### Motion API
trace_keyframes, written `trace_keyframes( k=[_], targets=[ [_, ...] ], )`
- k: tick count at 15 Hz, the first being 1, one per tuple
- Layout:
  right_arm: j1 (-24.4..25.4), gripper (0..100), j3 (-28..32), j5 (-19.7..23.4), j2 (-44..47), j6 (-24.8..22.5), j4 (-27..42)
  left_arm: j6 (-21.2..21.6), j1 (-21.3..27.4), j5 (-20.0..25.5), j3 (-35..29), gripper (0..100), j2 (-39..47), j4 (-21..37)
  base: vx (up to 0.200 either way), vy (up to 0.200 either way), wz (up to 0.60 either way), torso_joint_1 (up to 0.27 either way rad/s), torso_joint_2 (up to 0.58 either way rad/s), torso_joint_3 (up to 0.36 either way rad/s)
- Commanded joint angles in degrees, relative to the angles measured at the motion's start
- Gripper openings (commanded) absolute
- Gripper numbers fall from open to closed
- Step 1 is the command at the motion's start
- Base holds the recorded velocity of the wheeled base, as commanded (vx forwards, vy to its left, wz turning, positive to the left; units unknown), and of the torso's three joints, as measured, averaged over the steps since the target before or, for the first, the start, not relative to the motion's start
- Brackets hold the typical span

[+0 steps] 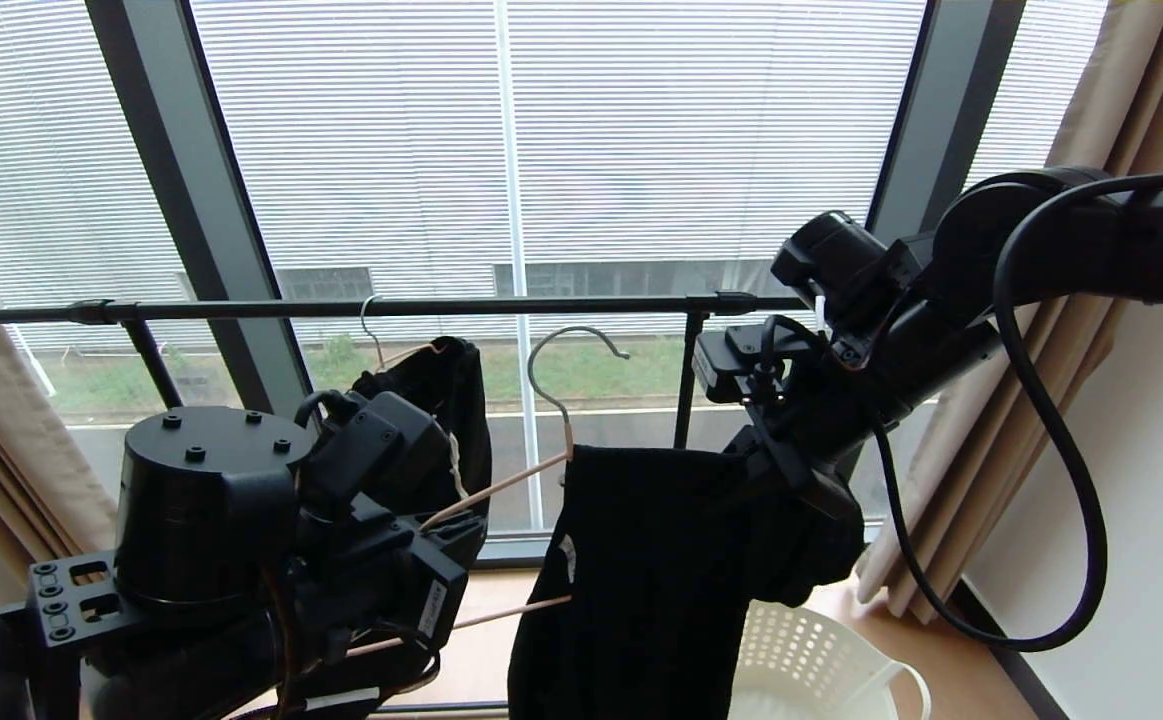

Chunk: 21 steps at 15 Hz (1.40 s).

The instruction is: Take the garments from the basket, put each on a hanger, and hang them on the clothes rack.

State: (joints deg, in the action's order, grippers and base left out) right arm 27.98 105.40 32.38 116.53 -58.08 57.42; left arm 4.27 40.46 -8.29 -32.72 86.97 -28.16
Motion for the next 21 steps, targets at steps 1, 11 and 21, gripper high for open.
trace_keyframes(
  k=[1, 11, 21],
  targets=[
    [0.1, 0, 0.0, 0.1, -0.2, 0.0, -0.1, -0.1, -0.1, 0.5, 0.6, 0, 0.1, -1.3, 0.000, 0.000, 0.00, 0.000, 0.00, 0.000],
    [0.1, 0, 0.0, 0.2, -0.7, 0.0, 0.0, -0.2, -0.3, 4.7, 2.9, 100, 0.2, -5.9, 0.000, 0.000, 0.00, 0.000, 0.00, 0.000],
    [-1.8, 0, 0.2, -0.2, -3.4, 6.7, -1.7, -7.2, -10.1, 13.0, 12.3, 100, -16.7, -5.9, 0.000, 0.000, 0.00, 0.000, 0.00, 0.000]
  ],
)
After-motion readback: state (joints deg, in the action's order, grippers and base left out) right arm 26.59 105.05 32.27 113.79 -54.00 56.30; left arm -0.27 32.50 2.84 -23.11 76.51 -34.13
